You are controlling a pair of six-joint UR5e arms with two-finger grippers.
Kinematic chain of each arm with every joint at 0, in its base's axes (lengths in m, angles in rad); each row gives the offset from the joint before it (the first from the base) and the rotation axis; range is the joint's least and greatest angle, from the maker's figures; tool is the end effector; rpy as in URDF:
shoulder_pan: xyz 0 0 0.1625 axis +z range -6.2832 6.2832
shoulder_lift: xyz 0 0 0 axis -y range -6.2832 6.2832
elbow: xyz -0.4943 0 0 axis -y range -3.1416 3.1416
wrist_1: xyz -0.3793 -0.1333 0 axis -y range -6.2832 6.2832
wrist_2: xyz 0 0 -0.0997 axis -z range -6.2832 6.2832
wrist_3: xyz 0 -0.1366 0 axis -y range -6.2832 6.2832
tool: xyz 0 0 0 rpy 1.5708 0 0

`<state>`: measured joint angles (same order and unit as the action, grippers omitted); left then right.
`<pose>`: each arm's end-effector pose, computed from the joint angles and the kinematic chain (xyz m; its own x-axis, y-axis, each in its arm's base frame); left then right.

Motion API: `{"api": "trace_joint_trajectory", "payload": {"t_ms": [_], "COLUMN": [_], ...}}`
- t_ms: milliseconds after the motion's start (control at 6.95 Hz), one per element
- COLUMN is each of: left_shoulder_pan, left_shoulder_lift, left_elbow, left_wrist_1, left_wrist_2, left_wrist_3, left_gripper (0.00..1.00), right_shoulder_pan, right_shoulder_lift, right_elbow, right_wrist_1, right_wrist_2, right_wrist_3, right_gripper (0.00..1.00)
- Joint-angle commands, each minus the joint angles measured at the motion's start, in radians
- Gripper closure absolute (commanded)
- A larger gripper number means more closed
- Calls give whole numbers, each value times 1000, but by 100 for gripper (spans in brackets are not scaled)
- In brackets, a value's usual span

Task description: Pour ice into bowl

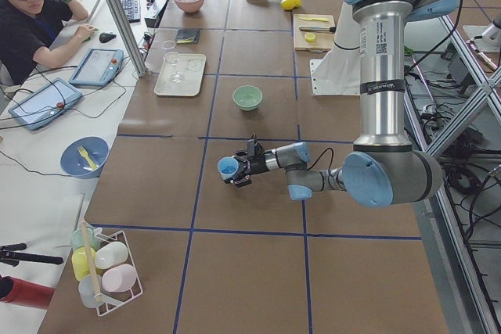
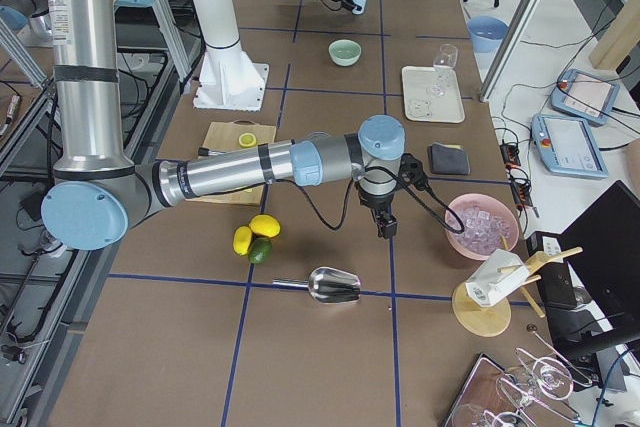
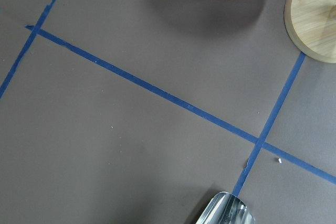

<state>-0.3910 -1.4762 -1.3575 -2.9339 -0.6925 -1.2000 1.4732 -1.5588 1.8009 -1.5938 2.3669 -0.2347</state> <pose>0.3157 -0.3881 0.7258 0.7373 -0.0537 -0.6734 0.6386 0.3804 0.6689 -0.0125 -0.4934 0.6374 0.6402 -0.4426 0.6279 0.2509 0.8930 0.3736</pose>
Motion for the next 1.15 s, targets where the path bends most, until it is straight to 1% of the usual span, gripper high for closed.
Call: {"api": "trace_joint_trajectory", "payload": {"t_ms": [0, 144, 288, 432, 576, 720, 864, 1008], "left_shoulder_pan": [-3, -3, -3, -3, -12, -53, -77, -121], "left_shoulder_lift": [-15, -16, -16, -16, -10, -13, -13, -15], "left_elbow": [18, 18, 18, 3, -41, -95, -130, -168], "left_wrist_1": [2, 1, 1, -8, -14, -16, -16, -8], "left_wrist_2": [-1, -2, -10, -42, -101, -131, -166, -255], "left_wrist_3": [0, 0, 2, 6, 63, 176, 276, 448], "left_gripper": [6, 43, 78, 94, 97, 100, 100, 100], "right_shoulder_pan": [1, 1, 1, 1, 1, 1, 1, 1], "right_shoulder_lift": [0, 2, 3, 3, 6, 6, 6, 5], "right_elbow": [0, 0, 0, 0, 0, 0, -2, -3], "right_wrist_1": [2, 0, 0, 0, 0, 0, 0, 0], "right_wrist_2": [0, 0, 0, 0, 0, 0, 0, 0], "right_wrist_3": [2, 2, 2, 2, 3, 3, 3, 3], "right_gripper": [0, 0, 0, 0, 0, 0, 0, 0]}}
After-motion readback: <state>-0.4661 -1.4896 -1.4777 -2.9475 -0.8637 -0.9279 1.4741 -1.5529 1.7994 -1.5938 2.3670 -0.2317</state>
